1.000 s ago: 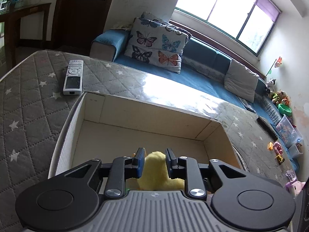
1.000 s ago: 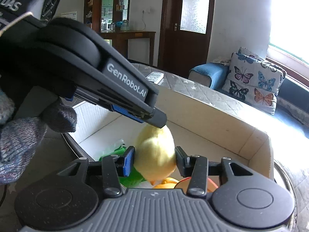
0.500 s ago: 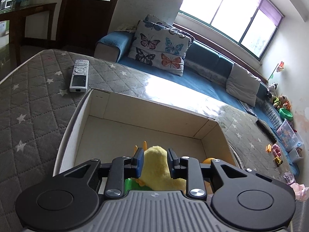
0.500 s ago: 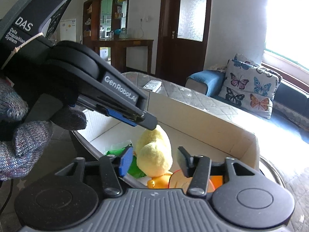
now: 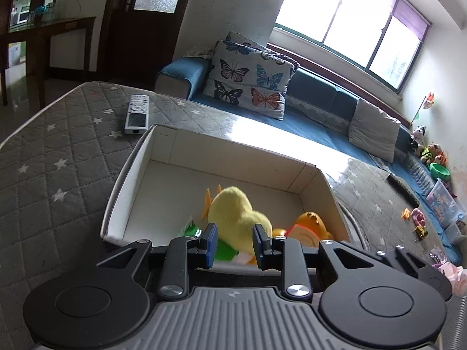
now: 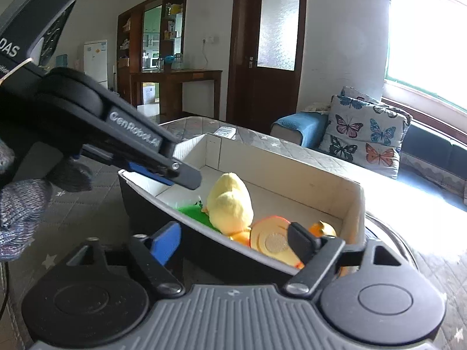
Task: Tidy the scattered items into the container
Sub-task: 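Lower the plush chick into the box and open the right gripper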
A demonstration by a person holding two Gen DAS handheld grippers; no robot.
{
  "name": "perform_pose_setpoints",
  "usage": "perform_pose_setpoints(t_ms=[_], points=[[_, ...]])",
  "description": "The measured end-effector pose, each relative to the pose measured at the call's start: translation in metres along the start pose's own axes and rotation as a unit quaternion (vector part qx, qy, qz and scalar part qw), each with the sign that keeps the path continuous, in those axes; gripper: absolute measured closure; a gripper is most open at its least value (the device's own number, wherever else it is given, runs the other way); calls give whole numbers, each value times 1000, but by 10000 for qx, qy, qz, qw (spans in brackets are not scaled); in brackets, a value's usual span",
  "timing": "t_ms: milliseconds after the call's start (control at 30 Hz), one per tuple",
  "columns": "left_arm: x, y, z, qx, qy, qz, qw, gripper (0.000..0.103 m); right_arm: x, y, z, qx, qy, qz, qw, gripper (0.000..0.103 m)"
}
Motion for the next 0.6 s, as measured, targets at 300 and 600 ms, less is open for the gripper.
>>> perform_pose_setpoints(t_ms=[300, 600], points=[[5, -19, -23, -9, 99, 139, 9999, 74, -2, -29, -13, -3, 24, -185, 9998, 0], [6, -31, -45, -49, 179, 329, 9993, 74, 4, -43, -33, -157, 410, -453, 9980, 0]])
Point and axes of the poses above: each gripper's, at about its wrist camera, not at the fingertips, and y roughly the way its jaws point, x to its right, z to its top, the point moved 10 cm from there along y, roughly the way its jaws point, and after that the axes turned 14 degrees about x, right-handed, at the moved point
